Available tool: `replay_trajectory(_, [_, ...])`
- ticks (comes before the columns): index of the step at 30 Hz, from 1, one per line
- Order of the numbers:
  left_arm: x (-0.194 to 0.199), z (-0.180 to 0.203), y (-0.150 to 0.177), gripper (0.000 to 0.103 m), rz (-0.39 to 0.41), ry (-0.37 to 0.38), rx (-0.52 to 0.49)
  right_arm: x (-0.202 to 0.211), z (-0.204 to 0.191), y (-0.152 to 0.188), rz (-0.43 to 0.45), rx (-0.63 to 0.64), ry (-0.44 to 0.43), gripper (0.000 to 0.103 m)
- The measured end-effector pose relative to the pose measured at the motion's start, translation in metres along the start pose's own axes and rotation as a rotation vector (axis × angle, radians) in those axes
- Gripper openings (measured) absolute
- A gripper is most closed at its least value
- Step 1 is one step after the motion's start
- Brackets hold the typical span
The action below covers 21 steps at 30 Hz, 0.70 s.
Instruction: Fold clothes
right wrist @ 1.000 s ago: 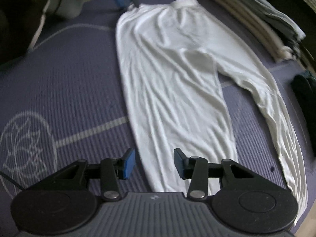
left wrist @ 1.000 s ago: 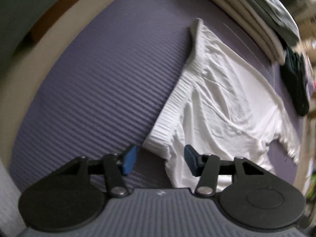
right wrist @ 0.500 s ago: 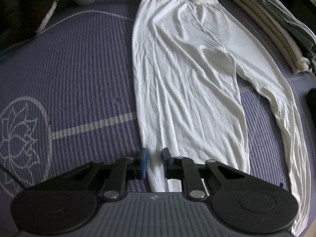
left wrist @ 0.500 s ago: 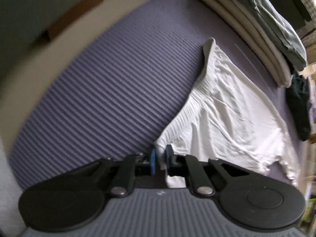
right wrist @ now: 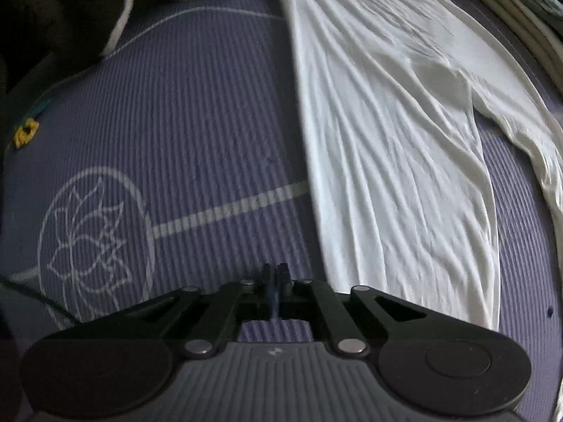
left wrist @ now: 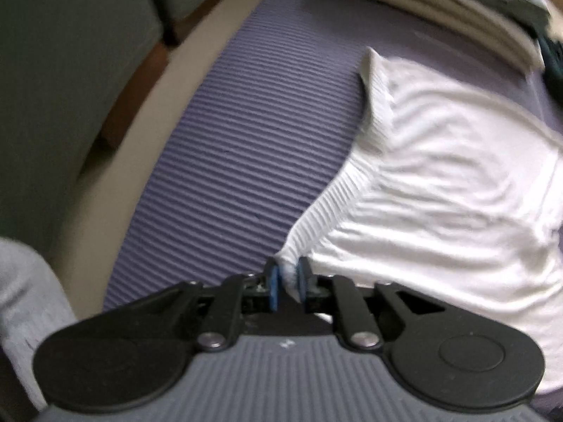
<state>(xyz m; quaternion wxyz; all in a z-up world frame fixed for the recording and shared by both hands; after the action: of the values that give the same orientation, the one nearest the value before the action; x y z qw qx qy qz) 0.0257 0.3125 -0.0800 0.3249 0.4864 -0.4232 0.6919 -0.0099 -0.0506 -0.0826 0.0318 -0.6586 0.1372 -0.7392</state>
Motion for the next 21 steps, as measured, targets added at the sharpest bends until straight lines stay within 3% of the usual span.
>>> replay_trajectory(1, [0.000,0.006,0.000,0.045,-0.005,-0.008,-0.035,0.005,0.008,0.000,0.024,-0.023,0.031,0.028])
replay_trajectory(2, [0.002,0.014,-0.002,0.063,0.003,-0.020,-0.083,0.008,0.014,0.000,0.041,-0.034,0.056,0.029])
replay_trajectory(3, [0.004,0.024,-0.003,0.073,0.021,-0.038,-0.141,0.012,0.021,0.001,0.056,-0.044,0.084,0.029])
replay_trajectory(5, [0.007,0.042,-0.006,0.079,0.051,-0.057,-0.236,0.017,0.042,0.006,0.076,-0.082,0.150,0.029])
replay_trajectory(12, [-0.001,0.107,-0.005,0.092,0.093,0.014,-0.455,0.020,0.129,0.044,0.093,-0.238,0.375,0.029])
replay_trajectory(17, [-0.018,0.164,0.000,0.093,0.115,0.086,-0.651,0.009,0.178,0.076,0.063,-0.311,0.450,0.027])
replay_trajectory(21, [-0.028,0.196,0.003,0.086,0.130,0.160,-0.736,0.011,0.202,0.106,0.046,-0.356,0.505,0.024])
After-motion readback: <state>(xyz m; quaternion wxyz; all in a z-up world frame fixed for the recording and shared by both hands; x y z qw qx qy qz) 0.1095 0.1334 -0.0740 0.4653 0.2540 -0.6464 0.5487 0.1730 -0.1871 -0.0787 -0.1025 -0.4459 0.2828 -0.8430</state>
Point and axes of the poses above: each gripper's, at about its wrist camera, not at the fingertips, and x roughly against the way its jaws point, z to its right, y to its underside, the point moved 3 cm from there along -x, roughly the way its jaws point, and after that the axes turned 11 degrees about y, right-handed, at the moved point
